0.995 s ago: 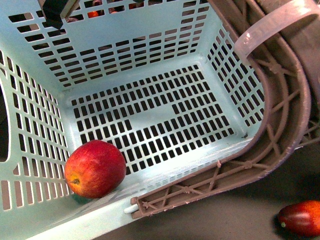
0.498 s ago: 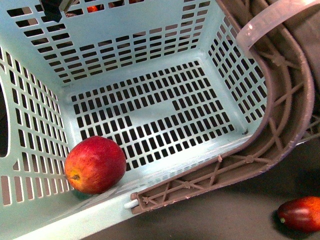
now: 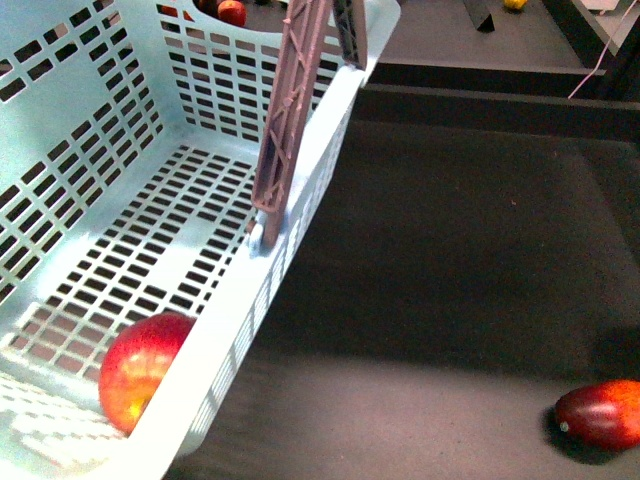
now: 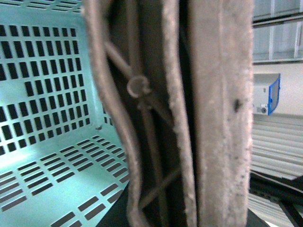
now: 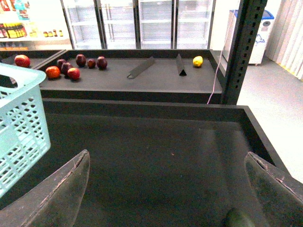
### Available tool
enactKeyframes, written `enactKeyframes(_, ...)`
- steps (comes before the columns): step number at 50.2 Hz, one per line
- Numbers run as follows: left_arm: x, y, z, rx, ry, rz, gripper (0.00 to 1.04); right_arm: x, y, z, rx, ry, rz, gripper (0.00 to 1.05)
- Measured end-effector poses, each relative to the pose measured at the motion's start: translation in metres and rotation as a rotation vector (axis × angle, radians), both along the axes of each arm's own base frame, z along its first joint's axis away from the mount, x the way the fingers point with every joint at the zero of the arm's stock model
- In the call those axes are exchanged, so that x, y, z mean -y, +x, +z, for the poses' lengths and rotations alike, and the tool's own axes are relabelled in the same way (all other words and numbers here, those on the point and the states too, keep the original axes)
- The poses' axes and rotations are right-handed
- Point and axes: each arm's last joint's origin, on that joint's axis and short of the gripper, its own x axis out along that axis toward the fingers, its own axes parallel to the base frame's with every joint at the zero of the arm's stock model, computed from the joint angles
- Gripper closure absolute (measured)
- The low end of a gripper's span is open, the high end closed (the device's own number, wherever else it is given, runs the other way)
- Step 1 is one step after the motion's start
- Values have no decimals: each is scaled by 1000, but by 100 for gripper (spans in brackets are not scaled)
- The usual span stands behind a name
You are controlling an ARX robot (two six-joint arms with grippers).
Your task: Pick apple with right arm and hold basket with left
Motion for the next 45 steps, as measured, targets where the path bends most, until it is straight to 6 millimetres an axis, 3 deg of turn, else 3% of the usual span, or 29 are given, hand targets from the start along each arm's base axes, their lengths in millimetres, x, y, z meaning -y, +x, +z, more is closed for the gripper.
enactKeyframes(9, -21, 47, -26, -93, -28, 86, 89, 0, 0, 0, 0, 0, 0, 9)
enactKeyframes(17, -34, 72, -38, -126, -49, 141, 89, 0, 0, 0, 0, 0, 0, 9)
enactKeyframes(33, -50, 96, -77, -238, 7, 106, 89, 0, 0, 0, 0, 0, 0, 9)
enactKeyframes(45, -82, 106, -84, -217, -3, 205, 89, 0, 0, 0, 0, 0, 0, 9)
